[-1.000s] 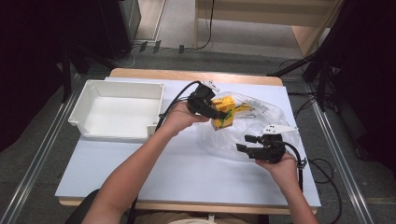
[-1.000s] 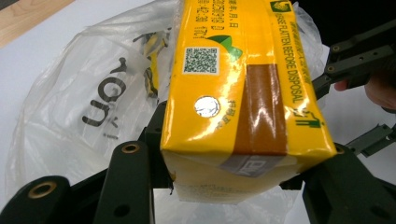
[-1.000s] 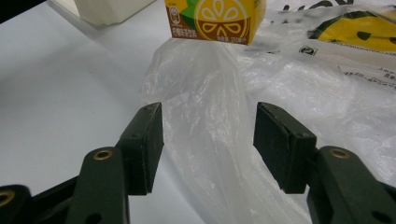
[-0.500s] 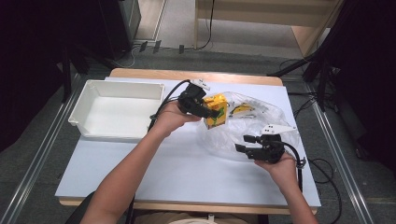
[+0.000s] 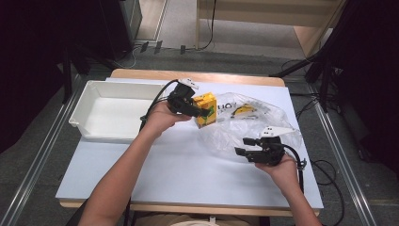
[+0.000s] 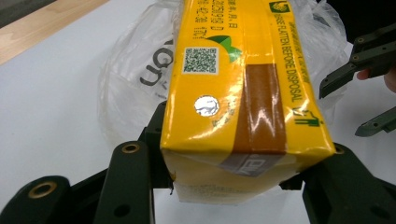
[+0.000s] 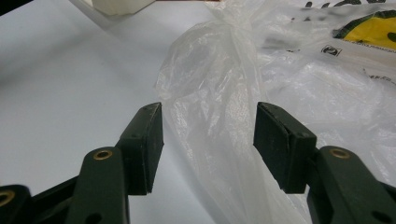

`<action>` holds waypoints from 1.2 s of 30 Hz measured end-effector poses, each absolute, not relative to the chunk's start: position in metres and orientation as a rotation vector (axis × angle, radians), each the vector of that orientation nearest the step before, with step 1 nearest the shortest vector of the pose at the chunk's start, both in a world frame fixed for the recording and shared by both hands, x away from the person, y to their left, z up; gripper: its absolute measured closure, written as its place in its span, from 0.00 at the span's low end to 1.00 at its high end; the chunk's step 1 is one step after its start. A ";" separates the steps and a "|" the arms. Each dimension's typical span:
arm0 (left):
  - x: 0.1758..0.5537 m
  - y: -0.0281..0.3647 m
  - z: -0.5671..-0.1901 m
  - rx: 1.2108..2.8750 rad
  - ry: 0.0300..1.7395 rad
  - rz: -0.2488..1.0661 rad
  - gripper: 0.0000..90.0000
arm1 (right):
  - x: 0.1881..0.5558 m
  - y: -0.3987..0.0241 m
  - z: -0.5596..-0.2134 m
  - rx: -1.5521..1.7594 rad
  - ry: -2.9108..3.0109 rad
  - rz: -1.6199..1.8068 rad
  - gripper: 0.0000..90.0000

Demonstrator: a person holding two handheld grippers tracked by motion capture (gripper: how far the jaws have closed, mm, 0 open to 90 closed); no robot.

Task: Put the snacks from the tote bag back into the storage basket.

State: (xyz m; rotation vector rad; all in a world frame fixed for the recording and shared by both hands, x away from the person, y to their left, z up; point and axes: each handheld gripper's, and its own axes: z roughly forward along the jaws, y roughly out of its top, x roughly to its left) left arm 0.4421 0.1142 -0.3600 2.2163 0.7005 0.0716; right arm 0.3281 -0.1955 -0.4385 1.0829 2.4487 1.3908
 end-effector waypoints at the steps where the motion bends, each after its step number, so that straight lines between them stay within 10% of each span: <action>1: 0.442 0.116 -0.359 2.215 0.697 0.073 0.58 | 0.328 -0.195 -0.439 1.083 2.450 1.394 0.49; 36: 0.442 0.178 -0.330 2.159 0.789 0.178 0.58 | 0.333 -0.185 -0.436 1.044 2.483 1.399 0.49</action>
